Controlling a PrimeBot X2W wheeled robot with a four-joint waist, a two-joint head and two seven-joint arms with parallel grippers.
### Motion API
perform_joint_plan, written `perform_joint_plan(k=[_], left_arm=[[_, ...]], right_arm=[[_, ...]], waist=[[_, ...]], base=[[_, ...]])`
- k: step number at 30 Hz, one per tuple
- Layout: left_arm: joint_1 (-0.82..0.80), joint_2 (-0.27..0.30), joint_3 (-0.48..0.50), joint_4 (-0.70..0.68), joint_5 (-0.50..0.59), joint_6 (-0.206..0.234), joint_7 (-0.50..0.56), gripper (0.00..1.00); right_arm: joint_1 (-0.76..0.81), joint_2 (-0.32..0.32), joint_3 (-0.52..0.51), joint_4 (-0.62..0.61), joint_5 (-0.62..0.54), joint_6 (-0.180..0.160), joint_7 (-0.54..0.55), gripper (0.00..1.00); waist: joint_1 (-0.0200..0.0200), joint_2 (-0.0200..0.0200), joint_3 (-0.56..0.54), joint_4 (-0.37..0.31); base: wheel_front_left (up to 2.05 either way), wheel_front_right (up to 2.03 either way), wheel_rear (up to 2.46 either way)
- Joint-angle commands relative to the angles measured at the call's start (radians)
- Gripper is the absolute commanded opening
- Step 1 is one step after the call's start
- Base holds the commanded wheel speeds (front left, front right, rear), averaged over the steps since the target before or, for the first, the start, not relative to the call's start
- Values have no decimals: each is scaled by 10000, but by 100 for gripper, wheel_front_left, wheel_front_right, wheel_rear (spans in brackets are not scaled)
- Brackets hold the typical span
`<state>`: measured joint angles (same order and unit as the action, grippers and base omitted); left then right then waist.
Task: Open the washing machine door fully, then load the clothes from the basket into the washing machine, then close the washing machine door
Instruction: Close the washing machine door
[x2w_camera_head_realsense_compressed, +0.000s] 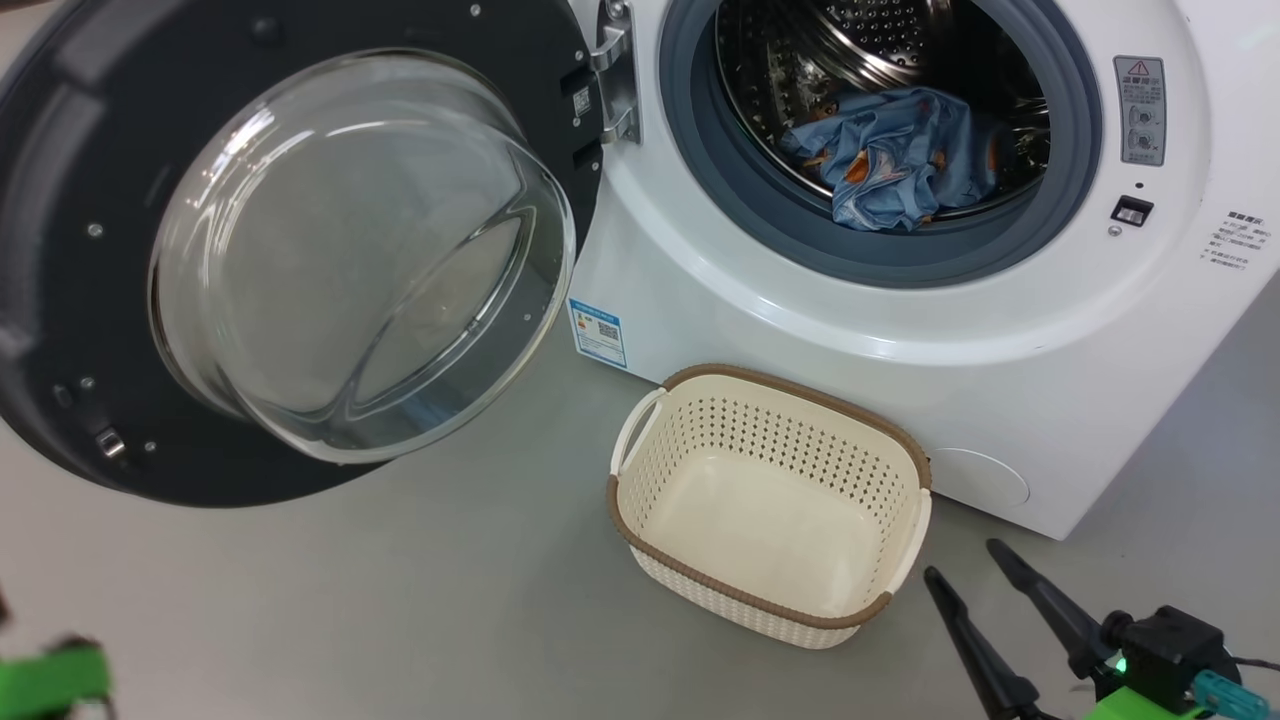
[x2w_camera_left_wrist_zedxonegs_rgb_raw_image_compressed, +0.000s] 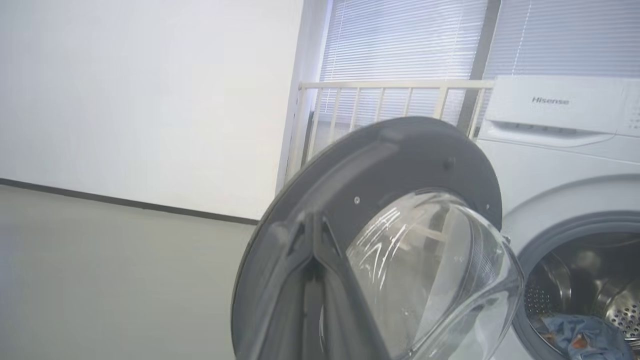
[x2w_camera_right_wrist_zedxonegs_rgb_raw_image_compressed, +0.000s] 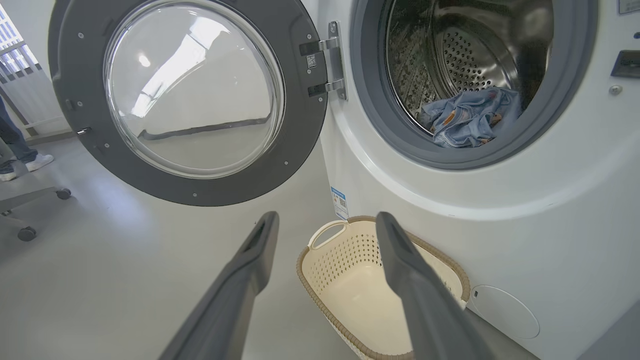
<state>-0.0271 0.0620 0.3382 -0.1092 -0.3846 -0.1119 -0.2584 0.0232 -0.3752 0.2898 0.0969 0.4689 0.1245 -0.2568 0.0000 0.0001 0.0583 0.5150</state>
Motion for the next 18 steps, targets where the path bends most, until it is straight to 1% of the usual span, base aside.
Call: perform_joint_plan(k=[1, 2, 5, 9, 11, 13, 18], left_arm=[[-515, 391, 436, -327, -37, -34, -34, 0], [-834, 570, 610, -342, -177, -84, -34, 0], [-1858, 1352, 1029, -119, -682, -164, -34, 0], [-3096, 2469, 1072, 612, -1559, -182, -34, 0], [-3641, 2964, 951, 1348, -2191, -184, -34, 0], [-4191, 3374, 794, 2318, -3098, -185, 117, 0], [-5417, 4249, 656, 4569, -5316, -186, 1366, 0]], right_arm=[[-11, -96, 70, -277, -64, 62, -49, 100], [44, -73, 2, -302, -81, 62, -49, 100], [191, -3, -210, -387, -132, 62, -49, 100], [329, 41, -415, -506, -196, 62, -49, 100], [380, 49, -505, -560, -220, 62, -49, 100], [410, 49, -563, -611, -239, 62, -49, 100], [320, 31, -559, -700, -275, 62, -49, 100]], waist=[[0, -1, 4, -5], [0, -1, 11, -12], [0, -1, 34, -37], [0, -1, 129, -46], [0, -1, 198, -46], [0, -1, 277, -63], [0, -1, 559, -203]], base=[[0, 0, 0], [0, 0, 0], [0, 0, 0], [0, 0, 0], [0, 0, 0], [0, 0, 0], [0, 0, 0]])
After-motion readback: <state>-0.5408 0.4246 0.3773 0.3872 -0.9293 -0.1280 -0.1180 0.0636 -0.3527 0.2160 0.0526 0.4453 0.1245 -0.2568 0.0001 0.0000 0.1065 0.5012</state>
